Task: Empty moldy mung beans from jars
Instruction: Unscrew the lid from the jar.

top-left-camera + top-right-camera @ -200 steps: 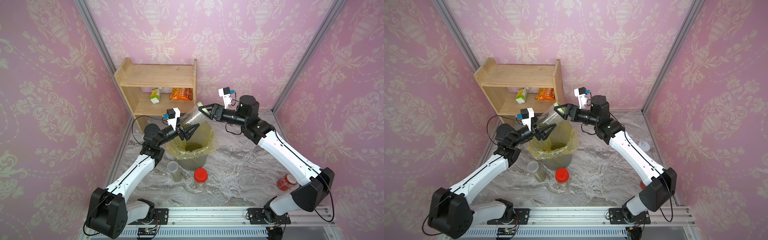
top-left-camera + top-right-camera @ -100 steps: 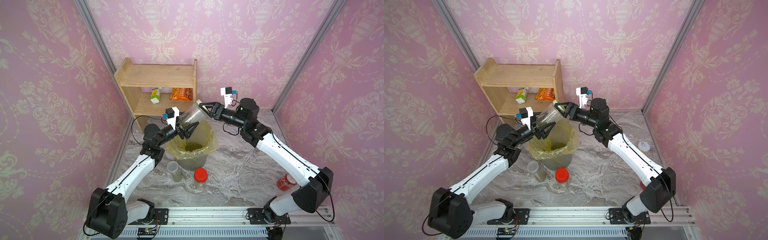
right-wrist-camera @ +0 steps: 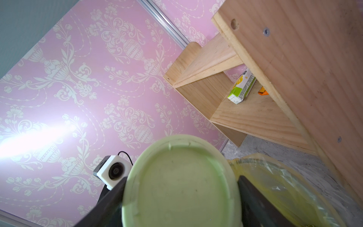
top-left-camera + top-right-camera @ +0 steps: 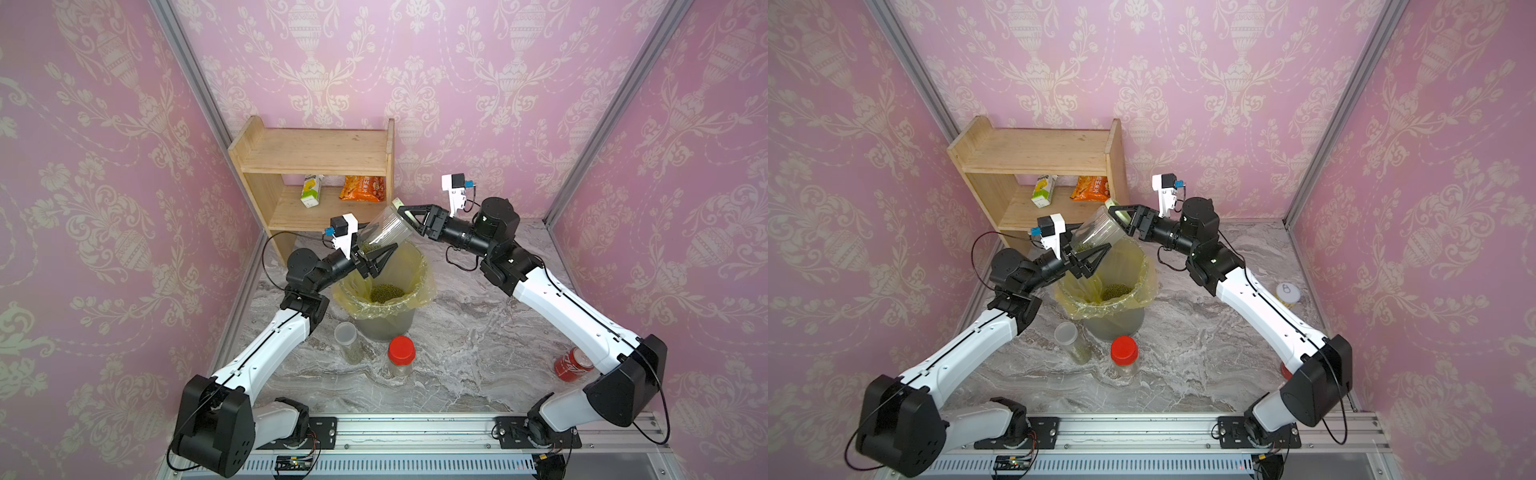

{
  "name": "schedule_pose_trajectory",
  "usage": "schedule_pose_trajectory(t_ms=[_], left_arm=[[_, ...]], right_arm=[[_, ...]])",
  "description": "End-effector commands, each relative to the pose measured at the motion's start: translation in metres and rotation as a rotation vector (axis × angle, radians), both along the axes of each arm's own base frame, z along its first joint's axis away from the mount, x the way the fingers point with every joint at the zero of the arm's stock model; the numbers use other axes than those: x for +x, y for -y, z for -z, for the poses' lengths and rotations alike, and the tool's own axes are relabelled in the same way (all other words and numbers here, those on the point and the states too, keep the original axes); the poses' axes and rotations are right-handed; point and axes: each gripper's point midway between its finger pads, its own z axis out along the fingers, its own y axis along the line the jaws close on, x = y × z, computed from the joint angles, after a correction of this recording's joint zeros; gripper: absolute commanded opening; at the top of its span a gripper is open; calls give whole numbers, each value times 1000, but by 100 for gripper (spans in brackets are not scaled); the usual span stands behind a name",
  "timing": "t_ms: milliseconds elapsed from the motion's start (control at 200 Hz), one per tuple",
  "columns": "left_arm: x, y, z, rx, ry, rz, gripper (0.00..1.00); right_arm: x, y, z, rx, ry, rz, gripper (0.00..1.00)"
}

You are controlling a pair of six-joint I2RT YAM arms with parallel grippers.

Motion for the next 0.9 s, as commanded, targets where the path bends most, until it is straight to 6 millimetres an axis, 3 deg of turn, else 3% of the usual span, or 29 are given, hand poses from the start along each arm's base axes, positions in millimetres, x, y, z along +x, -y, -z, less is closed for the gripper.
schedule_pose_trajectory(t_ms=[0,520,896], left_arm=[[-9,-6,-32,-68,62,30,57],[-7,-15,-30,-113,-13,120,57],[-5,-24,-30,-139,-24,208,56]], right_arm=[[-19,1,-12,-33,133,-34,68],[-31,5,-30,-31,372,-28,67],[-32,10,-34,-35,412,-21,66]])
